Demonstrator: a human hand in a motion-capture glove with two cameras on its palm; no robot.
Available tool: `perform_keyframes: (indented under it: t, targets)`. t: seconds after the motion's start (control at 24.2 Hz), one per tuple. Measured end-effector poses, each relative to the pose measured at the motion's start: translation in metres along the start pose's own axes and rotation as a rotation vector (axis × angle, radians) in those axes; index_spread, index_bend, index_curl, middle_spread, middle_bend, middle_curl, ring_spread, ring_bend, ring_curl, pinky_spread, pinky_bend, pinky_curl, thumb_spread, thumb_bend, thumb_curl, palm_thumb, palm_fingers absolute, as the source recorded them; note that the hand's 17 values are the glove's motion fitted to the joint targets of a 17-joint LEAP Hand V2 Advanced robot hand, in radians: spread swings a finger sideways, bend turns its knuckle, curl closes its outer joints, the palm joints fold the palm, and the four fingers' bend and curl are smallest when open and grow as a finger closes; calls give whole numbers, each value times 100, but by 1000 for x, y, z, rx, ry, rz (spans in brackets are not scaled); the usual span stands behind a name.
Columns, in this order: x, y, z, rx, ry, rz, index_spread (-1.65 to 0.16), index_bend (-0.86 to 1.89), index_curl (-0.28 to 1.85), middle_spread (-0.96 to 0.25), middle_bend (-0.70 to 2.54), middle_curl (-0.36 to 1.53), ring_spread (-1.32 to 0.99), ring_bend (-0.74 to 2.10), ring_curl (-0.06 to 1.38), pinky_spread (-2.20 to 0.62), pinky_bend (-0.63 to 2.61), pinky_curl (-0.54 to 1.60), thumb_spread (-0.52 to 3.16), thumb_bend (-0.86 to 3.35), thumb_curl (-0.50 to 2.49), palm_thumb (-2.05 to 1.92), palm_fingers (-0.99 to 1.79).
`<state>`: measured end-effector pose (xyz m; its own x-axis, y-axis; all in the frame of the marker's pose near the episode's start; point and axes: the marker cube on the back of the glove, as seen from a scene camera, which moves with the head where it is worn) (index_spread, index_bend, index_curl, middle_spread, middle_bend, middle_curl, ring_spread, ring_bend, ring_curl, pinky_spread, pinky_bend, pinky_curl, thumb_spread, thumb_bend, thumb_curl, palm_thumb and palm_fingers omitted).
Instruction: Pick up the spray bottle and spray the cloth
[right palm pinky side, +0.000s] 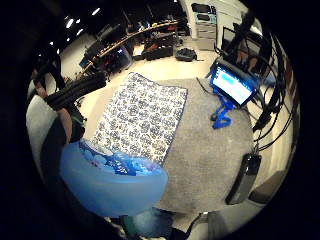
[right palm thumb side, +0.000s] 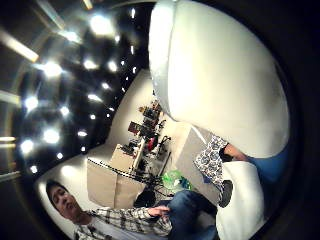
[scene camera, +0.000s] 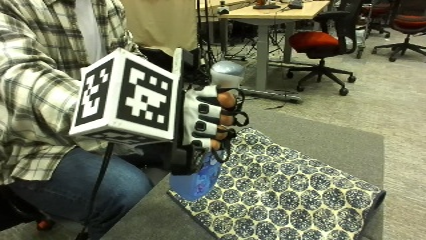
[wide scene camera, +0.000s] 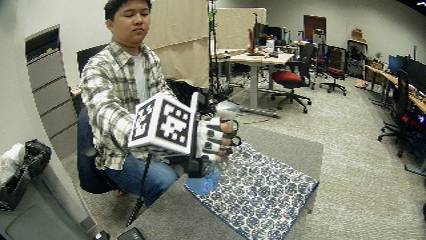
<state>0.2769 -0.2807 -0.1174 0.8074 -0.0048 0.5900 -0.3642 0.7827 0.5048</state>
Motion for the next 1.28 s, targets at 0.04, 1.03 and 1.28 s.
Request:
perform_keyframes:
  t: [0.04, 1.03, 1.28]
  targets:
    - [2, 3, -4, 15, -27, 15, -29, 18, 64, -16, 59, 56, -23, 62, 49, -15, 46, 39, 18, -3, 81, 110, 127]
    - [-119, 19, 76, -116, -479, -186, -28, 18, 64, -16, 59, 55, -23, 61, 49, -14, 46, 39, 19, -3, 81, 110, 126]
    - [-154, 22, 141, -209, -598, -244, -28, 19, 64, -15, 58, 55, -22, 60, 49, -14, 46, 39, 19, -3, 81, 110, 126]
